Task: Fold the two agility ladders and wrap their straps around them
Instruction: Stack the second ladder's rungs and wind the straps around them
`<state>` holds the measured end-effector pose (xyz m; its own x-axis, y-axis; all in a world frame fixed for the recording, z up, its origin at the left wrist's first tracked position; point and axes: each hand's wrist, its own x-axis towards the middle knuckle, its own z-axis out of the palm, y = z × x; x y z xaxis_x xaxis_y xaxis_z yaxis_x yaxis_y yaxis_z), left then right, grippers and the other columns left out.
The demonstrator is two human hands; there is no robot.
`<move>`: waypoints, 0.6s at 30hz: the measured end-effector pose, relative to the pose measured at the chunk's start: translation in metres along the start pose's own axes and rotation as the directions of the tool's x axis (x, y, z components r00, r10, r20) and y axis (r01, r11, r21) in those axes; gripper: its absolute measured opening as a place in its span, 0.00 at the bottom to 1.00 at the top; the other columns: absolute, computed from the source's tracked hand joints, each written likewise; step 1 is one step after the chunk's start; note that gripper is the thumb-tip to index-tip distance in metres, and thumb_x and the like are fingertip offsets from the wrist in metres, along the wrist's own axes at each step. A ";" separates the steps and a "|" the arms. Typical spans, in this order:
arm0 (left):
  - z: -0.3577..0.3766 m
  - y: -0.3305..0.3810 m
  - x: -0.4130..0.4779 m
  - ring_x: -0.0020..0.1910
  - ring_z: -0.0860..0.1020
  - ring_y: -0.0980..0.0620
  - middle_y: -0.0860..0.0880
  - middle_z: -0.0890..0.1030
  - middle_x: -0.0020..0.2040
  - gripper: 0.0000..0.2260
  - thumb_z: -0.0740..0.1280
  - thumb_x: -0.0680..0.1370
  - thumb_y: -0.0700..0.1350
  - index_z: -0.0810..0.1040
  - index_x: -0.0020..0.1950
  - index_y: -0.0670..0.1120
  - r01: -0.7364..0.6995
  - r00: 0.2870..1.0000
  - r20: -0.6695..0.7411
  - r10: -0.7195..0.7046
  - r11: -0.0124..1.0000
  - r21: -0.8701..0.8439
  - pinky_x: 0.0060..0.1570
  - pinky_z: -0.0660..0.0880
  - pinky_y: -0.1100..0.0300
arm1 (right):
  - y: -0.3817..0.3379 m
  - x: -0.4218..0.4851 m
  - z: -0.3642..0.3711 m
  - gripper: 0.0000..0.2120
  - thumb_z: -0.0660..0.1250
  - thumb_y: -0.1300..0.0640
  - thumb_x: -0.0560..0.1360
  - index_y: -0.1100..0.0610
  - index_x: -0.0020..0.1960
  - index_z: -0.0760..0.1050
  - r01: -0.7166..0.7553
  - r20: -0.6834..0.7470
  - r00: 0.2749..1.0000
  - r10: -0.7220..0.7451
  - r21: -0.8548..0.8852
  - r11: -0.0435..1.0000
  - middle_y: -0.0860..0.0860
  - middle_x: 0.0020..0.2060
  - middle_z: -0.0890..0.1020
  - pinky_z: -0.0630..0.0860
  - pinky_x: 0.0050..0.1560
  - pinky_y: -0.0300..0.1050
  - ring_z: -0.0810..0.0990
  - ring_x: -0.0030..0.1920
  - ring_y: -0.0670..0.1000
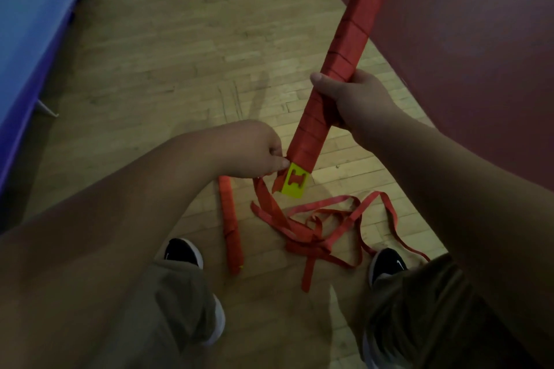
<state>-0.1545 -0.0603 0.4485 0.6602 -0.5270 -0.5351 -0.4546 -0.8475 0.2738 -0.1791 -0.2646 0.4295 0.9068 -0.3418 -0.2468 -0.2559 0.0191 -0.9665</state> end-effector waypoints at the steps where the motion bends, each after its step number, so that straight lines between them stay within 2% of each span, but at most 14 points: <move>1: 0.000 0.003 -0.002 0.51 0.82 0.54 0.54 0.85 0.50 0.15 0.68 0.83 0.62 0.85 0.59 0.53 0.012 1.000 0.010 -0.012 1.000 -0.011 0.53 0.81 0.53 | 0.000 0.001 0.000 0.14 0.78 0.47 0.80 0.54 0.58 0.80 0.010 -0.026 1.000 -0.010 -0.018 1.000 0.56 0.55 0.87 0.87 0.59 0.60 0.89 0.55 0.58; 3: 0.003 0.009 -0.005 0.54 0.83 0.51 0.52 0.85 0.54 0.17 0.69 0.81 0.63 0.85 0.61 0.52 0.022 1.000 0.012 -0.022 1.000 0.008 0.58 0.83 0.47 | 0.001 0.000 0.001 0.10 0.76 0.48 0.82 0.52 0.52 0.78 0.023 -0.064 0.998 -0.026 -0.051 0.998 0.53 0.50 0.87 0.87 0.49 0.49 0.88 0.49 0.52; 4: 0.005 0.012 -0.006 0.53 0.83 0.49 0.50 0.85 0.54 0.19 0.69 0.79 0.62 0.85 0.60 0.50 0.024 1.000 0.003 -0.024 0.999 0.032 0.58 0.83 0.46 | 0.002 0.000 0.001 0.10 0.76 0.48 0.83 0.52 0.51 0.77 0.028 -0.080 0.996 -0.033 -0.071 0.997 0.52 0.48 0.86 0.85 0.46 0.47 0.87 0.47 0.51; 6: 0.013 0.019 -0.005 0.48 0.83 0.47 0.48 0.84 0.49 0.21 0.71 0.77 0.65 0.84 0.55 0.47 0.043 0.998 -0.039 -0.041 0.997 0.070 0.49 0.83 0.50 | 0.007 0.003 0.002 0.12 0.75 0.46 0.82 0.53 0.52 0.78 0.029 -0.121 0.992 -0.042 -0.110 0.994 0.53 0.49 0.86 0.85 0.49 0.48 0.87 0.49 0.52; 8: 0.022 0.024 -0.003 0.42 0.81 0.48 0.48 0.82 0.43 0.26 0.73 0.74 0.70 0.82 0.47 0.46 0.084 0.993 -0.097 -0.075 0.992 0.097 0.40 0.78 0.54 | 0.009 0.005 0.004 0.15 0.76 0.43 0.82 0.55 0.56 0.80 0.011 -0.154 0.988 -0.028 -0.108 0.994 0.55 0.53 0.87 0.87 0.53 0.54 0.88 0.52 0.55; 10: 0.028 0.027 0.001 0.39 0.80 0.48 0.48 0.80 0.40 0.29 0.75 0.71 0.73 0.79 0.41 0.46 0.129 0.981 -0.160 -0.109 0.984 0.119 0.37 0.74 0.54 | 0.011 0.008 0.004 0.15 0.75 0.43 0.82 0.55 0.56 0.80 -0.011 -0.178 0.984 -0.009 -0.111 0.994 0.54 0.52 0.87 0.87 0.55 0.56 0.88 0.52 0.55; 12: 0.030 0.030 0.005 0.38 0.79 0.49 0.48 0.79 0.41 0.24 0.78 0.73 0.67 0.76 0.41 0.47 0.160 0.969 -0.207 -0.137 0.982 0.096 0.37 0.73 0.54 | 0.011 0.010 0.002 0.12 0.74 0.45 0.83 0.54 0.55 0.80 -0.015 -0.180 0.984 -0.005 -0.108 0.994 0.52 0.51 0.87 0.87 0.54 0.53 0.88 0.52 0.54; 14: 0.027 0.032 0.008 0.37 0.78 0.49 0.48 0.79 0.42 0.17 0.78 0.76 0.57 0.77 0.43 0.46 0.171 0.964 -0.214 -0.158 0.984 0.044 0.34 0.71 0.56 | 0.011 0.011 -0.001 0.11 0.74 0.49 0.83 0.55 0.59 0.79 -0.015 -0.162 0.987 0.001 -0.081 0.997 0.52 0.51 0.85 0.86 0.51 0.51 0.87 0.51 0.54; 16: 0.022 0.029 0.008 0.38 0.79 0.49 0.48 0.79 0.43 0.13 0.78 0.76 0.53 0.80 0.48 0.45 0.153 0.968 -0.200 -0.153 0.988 -0.015 0.34 0.72 0.57 | 0.008 0.013 -0.006 0.15 0.75 0.53 0.81 0.55 0.64 0.77 -0.017 -0.132 0.991 0.013 -0.030 0.999 0.52 0.52 0.83 0.84 0.47 0.48 0.85 0.49 0.52; 18: 0.014 0.022 0.007 0.42 0.82 0.48 0.48 0.83 0.44 0.11 0.79 0.74 0.51 0.83 0.51 0.47 0.086 0.979 -0.175 -0.108 0.987 -0.132 0.38 0.77 0.56 | 0.004 0.014 -0.013 0.19 0.76 0.55 0.78 0.56 0.65 0.76 -0.030 -0.102 0.994 0.035 0.041 0.999 0.51 0.48 0.82 0.82 0.42 0.46 0.83 0.43 0.49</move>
<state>-0.1685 -0.0820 0.4396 0.8002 -0.4348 -0.4132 -0.3132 -0.8904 0.3303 -0.1718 -0.2819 0.4235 0.8584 -0.4352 -0.2716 -0.2695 0.0678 -0.9606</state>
